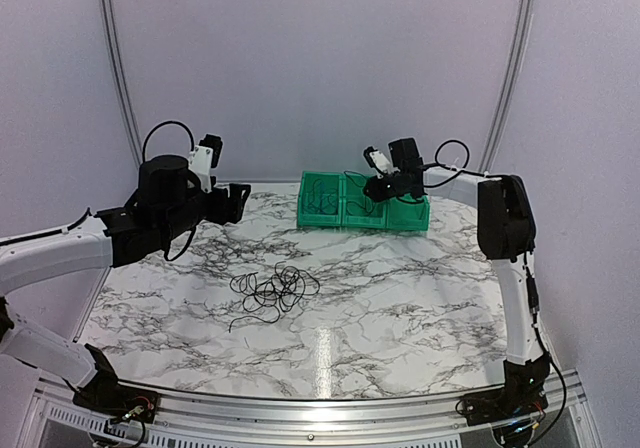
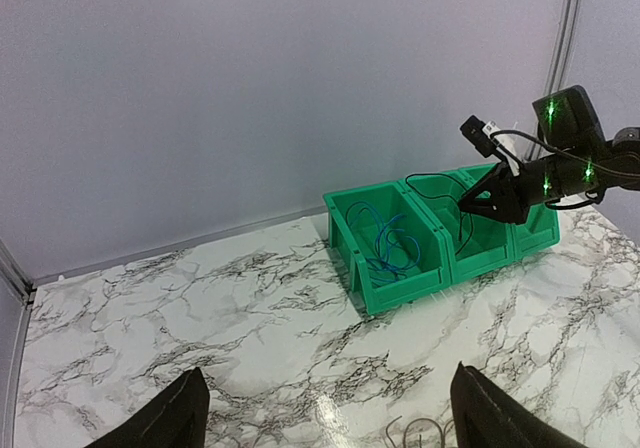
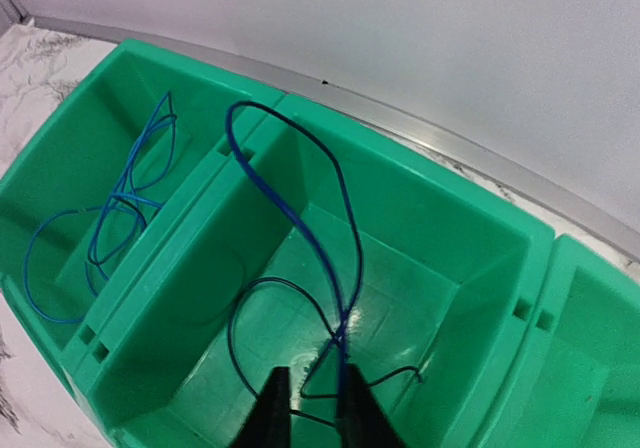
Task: Untangle the cables
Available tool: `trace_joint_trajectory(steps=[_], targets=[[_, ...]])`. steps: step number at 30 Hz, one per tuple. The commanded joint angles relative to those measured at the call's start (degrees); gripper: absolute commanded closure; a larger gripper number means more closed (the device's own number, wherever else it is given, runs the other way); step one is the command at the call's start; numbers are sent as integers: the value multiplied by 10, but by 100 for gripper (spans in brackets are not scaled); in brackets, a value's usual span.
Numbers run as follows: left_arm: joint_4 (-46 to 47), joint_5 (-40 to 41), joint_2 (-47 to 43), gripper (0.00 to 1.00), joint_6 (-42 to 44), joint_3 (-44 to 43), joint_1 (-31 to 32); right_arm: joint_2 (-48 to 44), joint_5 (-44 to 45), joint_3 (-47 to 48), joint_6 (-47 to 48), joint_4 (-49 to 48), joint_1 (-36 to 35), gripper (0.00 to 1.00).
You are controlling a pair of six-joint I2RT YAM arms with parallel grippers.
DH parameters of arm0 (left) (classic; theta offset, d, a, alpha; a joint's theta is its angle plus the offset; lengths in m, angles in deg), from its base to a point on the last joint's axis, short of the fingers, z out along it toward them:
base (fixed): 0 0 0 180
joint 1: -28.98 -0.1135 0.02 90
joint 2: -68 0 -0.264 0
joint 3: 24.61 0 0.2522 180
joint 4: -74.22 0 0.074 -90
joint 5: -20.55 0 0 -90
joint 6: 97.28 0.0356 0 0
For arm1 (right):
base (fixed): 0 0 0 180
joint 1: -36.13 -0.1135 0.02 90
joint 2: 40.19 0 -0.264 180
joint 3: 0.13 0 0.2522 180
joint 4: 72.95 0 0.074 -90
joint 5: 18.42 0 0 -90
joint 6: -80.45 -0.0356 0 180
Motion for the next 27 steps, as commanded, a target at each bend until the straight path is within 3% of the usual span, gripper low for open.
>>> trace_joint_trajectory(steps=[1,5,7,13,16,23,25,27], targets=[[15,-4,-16,13,-2,8,-2,-25,-35,-10,-11,19,-5,73],[15,-4,-18,13,-1,7,-2,-68,-50,-30,-5,14,-5,48],[15,-6,-19,13,-1,7,-2,-75,-52,-23,4,25,-5,43],[15,-7,-21,13,-1,8,-2,-64,-33,0,28,39,-5,43],[15,-11,-21,13,0,8,-3,-61,-47,4,31,44,-5,50],[15,-12,-18,12,2,10,-2,-133,-196,-61,72,39,-26,54],[15,-4,-14,2,-13,10,-2,-159,-245,-92,120,46,-43,55],[12,36,-8,1,-65,11,-4,-184,-262,-127,165,54,-66,55]])
